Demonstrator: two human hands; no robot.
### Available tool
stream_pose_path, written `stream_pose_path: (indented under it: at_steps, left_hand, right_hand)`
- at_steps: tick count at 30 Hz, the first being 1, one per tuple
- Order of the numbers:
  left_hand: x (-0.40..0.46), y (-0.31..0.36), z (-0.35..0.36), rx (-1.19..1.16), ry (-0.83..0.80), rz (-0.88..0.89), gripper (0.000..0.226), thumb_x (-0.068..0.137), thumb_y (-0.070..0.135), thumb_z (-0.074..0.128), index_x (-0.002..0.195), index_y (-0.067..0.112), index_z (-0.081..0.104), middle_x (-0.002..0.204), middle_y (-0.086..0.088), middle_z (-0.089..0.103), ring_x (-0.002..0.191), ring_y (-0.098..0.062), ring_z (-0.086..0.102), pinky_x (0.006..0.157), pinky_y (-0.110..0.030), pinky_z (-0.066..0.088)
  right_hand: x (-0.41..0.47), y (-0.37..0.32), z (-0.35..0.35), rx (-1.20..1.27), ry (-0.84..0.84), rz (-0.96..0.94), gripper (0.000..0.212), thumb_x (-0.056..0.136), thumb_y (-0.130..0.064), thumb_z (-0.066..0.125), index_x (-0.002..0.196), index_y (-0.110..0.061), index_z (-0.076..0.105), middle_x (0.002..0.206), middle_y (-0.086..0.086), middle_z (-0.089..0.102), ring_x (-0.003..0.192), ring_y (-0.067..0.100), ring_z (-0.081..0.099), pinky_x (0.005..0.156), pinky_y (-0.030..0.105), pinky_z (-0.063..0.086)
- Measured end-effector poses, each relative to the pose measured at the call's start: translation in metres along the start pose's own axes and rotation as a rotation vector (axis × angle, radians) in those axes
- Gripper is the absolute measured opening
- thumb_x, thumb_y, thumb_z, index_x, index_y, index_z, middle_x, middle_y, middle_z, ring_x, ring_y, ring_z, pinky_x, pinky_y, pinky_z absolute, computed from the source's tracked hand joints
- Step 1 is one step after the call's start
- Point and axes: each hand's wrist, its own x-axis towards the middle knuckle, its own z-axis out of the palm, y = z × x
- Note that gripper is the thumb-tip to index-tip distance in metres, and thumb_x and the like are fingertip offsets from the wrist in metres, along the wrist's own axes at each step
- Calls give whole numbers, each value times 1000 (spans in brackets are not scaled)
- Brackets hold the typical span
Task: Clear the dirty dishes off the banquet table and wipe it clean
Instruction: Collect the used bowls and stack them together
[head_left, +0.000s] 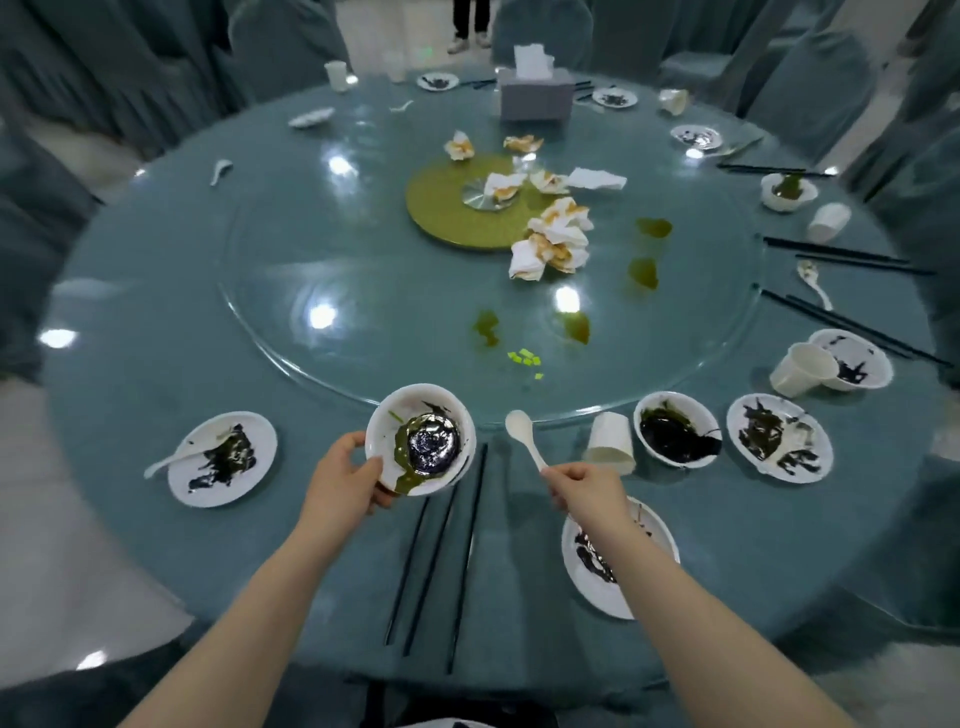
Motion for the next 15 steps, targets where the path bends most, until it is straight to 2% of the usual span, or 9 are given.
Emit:
stream_pose_path:
  at_steps: [3,6,9,13,15]
  left_hand:
    - [-4,-7,-24,-38,68,-37,25,93,10,46,113,24,50,64,-7,71,47,-12,60,52,-29,42]
    - [-8,-13,-44,-47,139,-69,24,93,11,47,112,24,52,63,-4,71,49,-14,62,53,-30,44]
    - [-9,-15,-59,-52,188,-94,25,93,8,48,114,20,53,62,-5,69,50,-18,62,49,-29,44]
    - [-10,-17,-70,-72,215,-109,25,94,8,48,114,21,54,60,-5,69,48,-15,61,48,-28,45]
    - [-11,-18,-71,-84,219,-113,26,93,8,48,114,22,53,59,-3,69,47,-14,61,49,-29,46]
  right_hand:
    - [21,-20,25,-8,-47,0,21,82,-24,70,63,-17,68,55,-6,64,44,7,57,56,23,45]
    - [37,-35,42,42,-49,20,23,83,-23,68,62,-13,67,56,-3,66,44,10,59,56,24,46]
    - [49,-47,53,53,-45,26,24,86,-25,65,68,-9,68,60,-2,67,50,15,60,61,26,48]
    - [59,-59,60,23,-27,45,30,90,-31,60,67,-12,67,61,-2,67,51,15,57,66,28,48]
    - [61,-62,59,35,-42,85,33,92,-34,56,70,-11,68,62,0,66,48,13,56,52,21,44]
